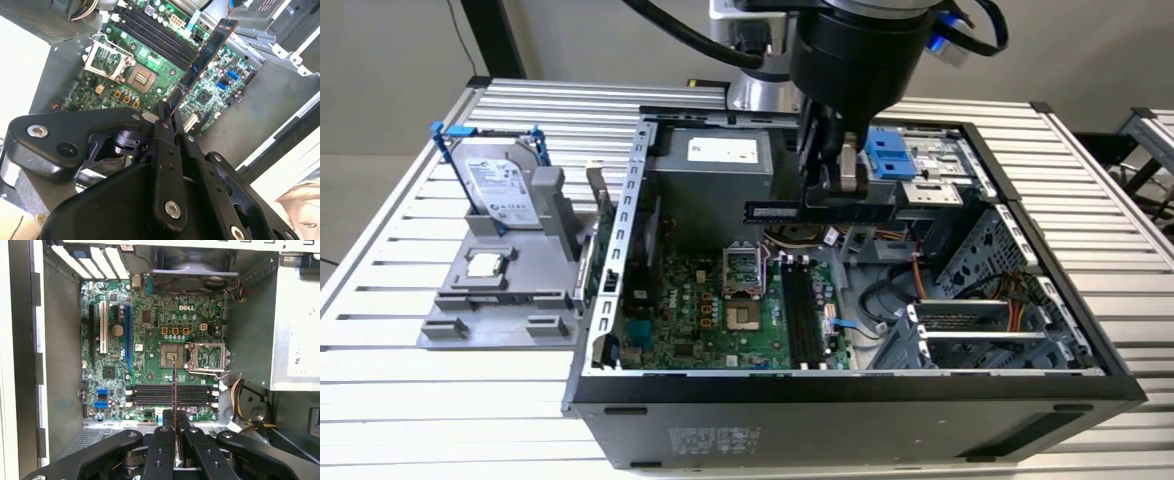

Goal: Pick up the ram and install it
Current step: 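Insert the ram into the slot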

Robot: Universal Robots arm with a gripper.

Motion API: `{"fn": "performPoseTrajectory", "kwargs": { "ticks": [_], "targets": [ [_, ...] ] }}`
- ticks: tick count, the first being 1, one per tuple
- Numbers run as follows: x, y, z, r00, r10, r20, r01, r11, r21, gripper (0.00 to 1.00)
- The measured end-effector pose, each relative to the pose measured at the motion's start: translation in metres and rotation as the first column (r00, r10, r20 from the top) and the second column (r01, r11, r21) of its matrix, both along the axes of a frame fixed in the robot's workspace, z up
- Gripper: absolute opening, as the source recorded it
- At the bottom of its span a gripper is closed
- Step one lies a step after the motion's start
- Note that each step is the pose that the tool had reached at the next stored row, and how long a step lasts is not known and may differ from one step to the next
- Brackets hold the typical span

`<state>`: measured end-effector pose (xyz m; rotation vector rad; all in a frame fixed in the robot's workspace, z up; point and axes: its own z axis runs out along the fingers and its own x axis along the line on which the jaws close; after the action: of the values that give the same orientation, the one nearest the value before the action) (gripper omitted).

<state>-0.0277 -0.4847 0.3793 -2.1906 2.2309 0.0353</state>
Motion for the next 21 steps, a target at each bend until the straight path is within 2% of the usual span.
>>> {"fn": "performPoseTrajectory", "kwargs": {
  "ticks": [7, 11, 21],
  "targets": [
    [0.0000, 0.0000, 0.0001, 0.9999, -0.012, 0.0000, 0.012, 0.9999, -0.0001, 0.00],
    [0.0000, 0.0000, 0.0000, 0.9991, -0.044, 0.0000, 0.044, 0.9991, -0.0001, 0.00],
    [0.0000, -0.0001, 0.0000, 0.9905, -0.138, 0.0001, 0.138, 0.9905, -0.0014, 0.00]
  ]
}}
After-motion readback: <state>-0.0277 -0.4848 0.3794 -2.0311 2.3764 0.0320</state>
